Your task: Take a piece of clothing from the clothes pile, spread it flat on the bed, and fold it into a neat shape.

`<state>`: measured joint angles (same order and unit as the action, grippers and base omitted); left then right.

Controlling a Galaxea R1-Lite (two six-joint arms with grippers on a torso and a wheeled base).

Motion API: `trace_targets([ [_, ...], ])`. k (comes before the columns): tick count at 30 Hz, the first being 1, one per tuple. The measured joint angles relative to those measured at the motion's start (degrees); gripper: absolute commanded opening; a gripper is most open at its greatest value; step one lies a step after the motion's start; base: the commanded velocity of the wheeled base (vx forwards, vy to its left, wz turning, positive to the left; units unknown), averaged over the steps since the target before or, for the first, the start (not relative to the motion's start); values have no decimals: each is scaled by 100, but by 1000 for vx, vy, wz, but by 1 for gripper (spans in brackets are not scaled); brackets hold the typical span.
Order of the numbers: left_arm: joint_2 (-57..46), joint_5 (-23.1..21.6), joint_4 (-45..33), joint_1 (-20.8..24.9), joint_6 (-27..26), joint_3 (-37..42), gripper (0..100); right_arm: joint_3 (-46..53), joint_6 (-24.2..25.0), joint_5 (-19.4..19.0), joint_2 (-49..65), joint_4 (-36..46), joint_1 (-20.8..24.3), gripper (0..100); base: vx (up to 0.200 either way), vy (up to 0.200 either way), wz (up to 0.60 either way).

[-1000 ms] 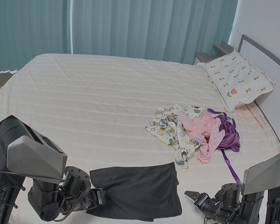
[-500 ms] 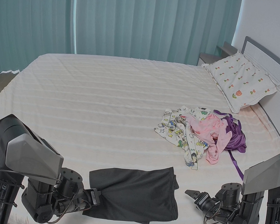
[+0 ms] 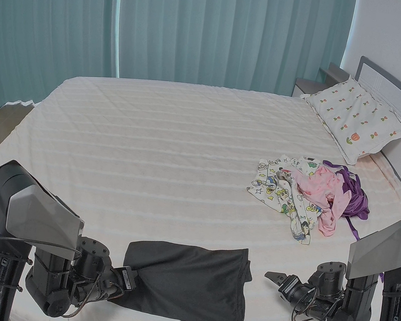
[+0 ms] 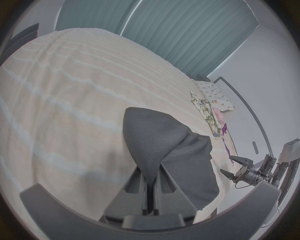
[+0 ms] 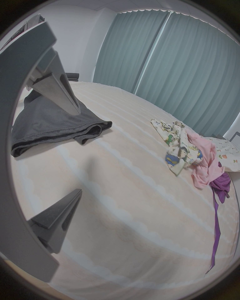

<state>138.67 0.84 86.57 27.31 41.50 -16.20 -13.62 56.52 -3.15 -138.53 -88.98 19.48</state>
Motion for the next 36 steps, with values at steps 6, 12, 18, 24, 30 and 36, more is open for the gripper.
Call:
trace_targets([
  [6, 11, -13, 0, -24, -1, 5, 0, -11, 0, 0, 0, 2, 2, 100, 0, 200, 0],
  [12, 15, -9, 0, -39, -4, 17, 0, -11, 0, 0, 0, 2, 0, 100, 0, 200, 0],
  [18, 22, -9, 0, -39, -4, 22, 0, -11, 0, 6, 0, 2, 0, 100, 0, 67, 0],
  [24, 30, -16, 1, -22, -6, 68, 0, -16, 0, 2, 0, 2, 2, 100, 0, 0, 0],
  [30, 33, -16, 77, 4, 10, 127, 100, -27, 0, 6, 2, 0, -2, 100, 0, 0, 0],
  [36, -29, -18, 77, 34, -15, 319, 100, -38, -2, -5, 99, 2, 4, 100, 0, 0, 0],
])
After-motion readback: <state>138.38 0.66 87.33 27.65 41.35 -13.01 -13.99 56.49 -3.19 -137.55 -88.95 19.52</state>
